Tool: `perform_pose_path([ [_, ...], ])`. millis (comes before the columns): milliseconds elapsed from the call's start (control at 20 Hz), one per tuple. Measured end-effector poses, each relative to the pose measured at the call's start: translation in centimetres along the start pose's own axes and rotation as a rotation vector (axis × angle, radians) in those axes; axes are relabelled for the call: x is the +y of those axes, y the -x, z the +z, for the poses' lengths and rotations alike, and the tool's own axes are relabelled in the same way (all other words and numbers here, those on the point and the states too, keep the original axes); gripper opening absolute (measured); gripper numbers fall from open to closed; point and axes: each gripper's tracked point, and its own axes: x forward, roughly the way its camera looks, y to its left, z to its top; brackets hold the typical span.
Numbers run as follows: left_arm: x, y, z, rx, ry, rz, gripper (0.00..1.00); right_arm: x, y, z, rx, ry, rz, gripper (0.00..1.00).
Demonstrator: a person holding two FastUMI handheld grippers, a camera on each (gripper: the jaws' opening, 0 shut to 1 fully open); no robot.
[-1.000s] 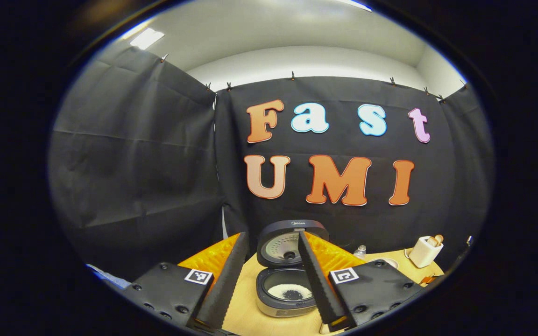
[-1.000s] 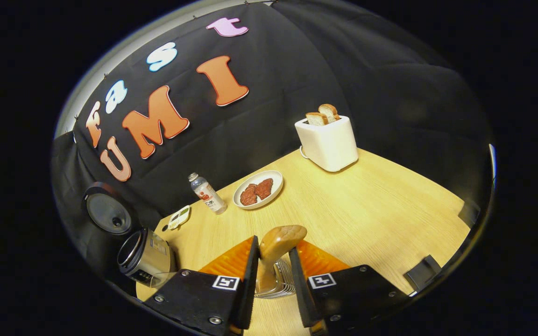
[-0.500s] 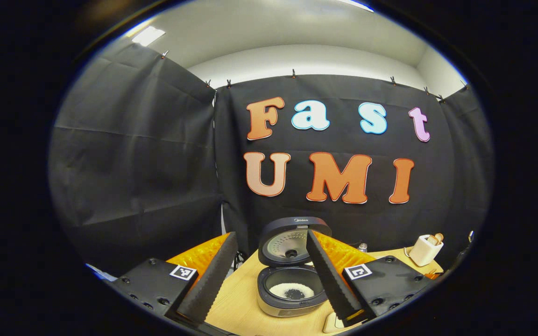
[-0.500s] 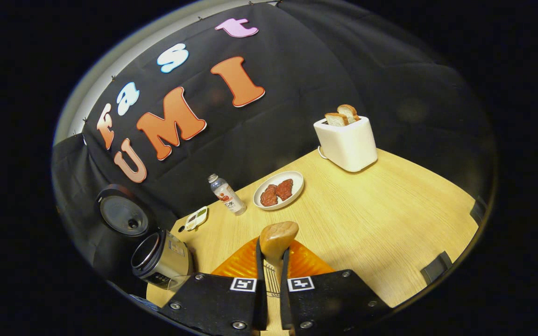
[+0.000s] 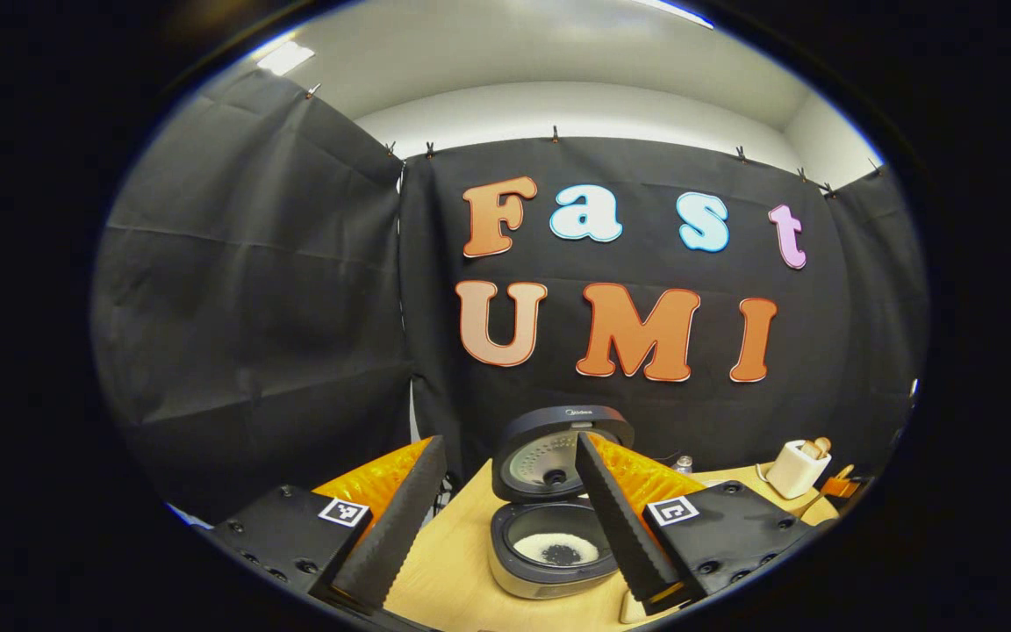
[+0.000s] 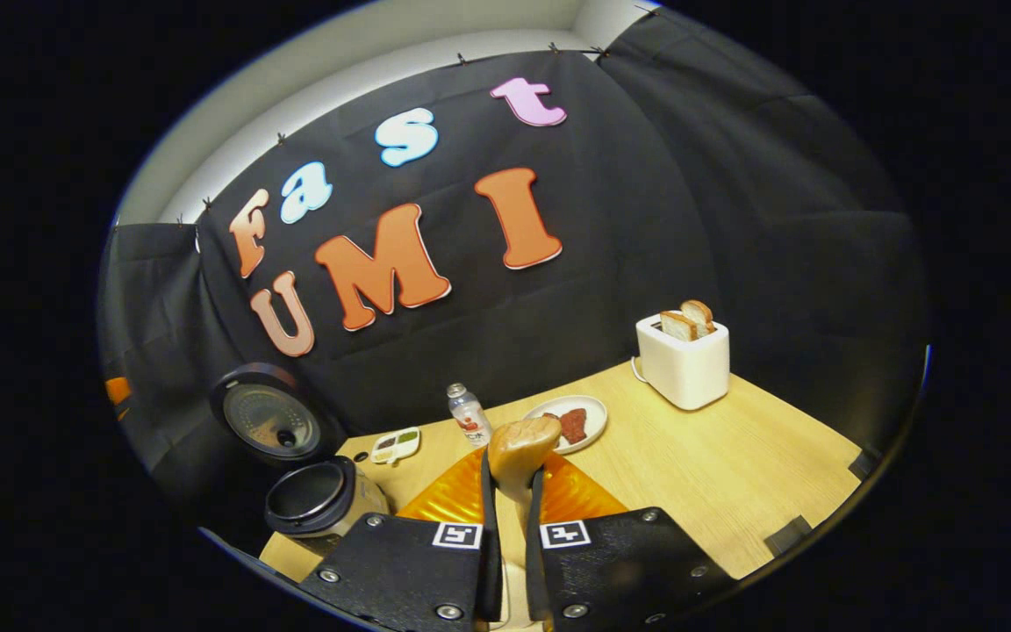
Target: Close the left gripper, press the button to open the rice cooker; take a wooden spoon from the chopstick holder with the right hand, scoop a spoonful of rice and pour it into the rice cooker, then put the wooden spoon back into the chopstick holder.
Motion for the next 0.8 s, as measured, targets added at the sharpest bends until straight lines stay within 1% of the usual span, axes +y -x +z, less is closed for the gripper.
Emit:
perform_pose_path([
  [200, 0.8, -0.6, 0.4, -0.019, -0.013, -0.035, 1.0, 4.7, 1.4, -1.5, -0.002, 0.03, 0.05, 0.1],
  [450, 2.7, -1.2, 0.2, -0.013, -0.004, -0.075, 1.0, 7.6, 1.7, -6.6, 0.057, 0.096, 0.053, 0.1],
  [500, 3.1, -1.4, 0.2, -0.01, -0.008, -0.081, 1.0, 7.9, 1.6, -7.8, 0.073, 0.109, 0.047, 0.1],
  [600, 3.8, -1.5, -0.3, -0.004, -0.018, -0.095, 1.0, 7.5, 1.3, -10.4, 0.106, 0.143, 0.012, 0.1],
  [800, 4.8, -1.6, -0.4, 0.001, -0.032, -0.119, 1.0, 6.5, 0.3, -13.4, 0.123, 0.23, -0.068, 0.1],
])
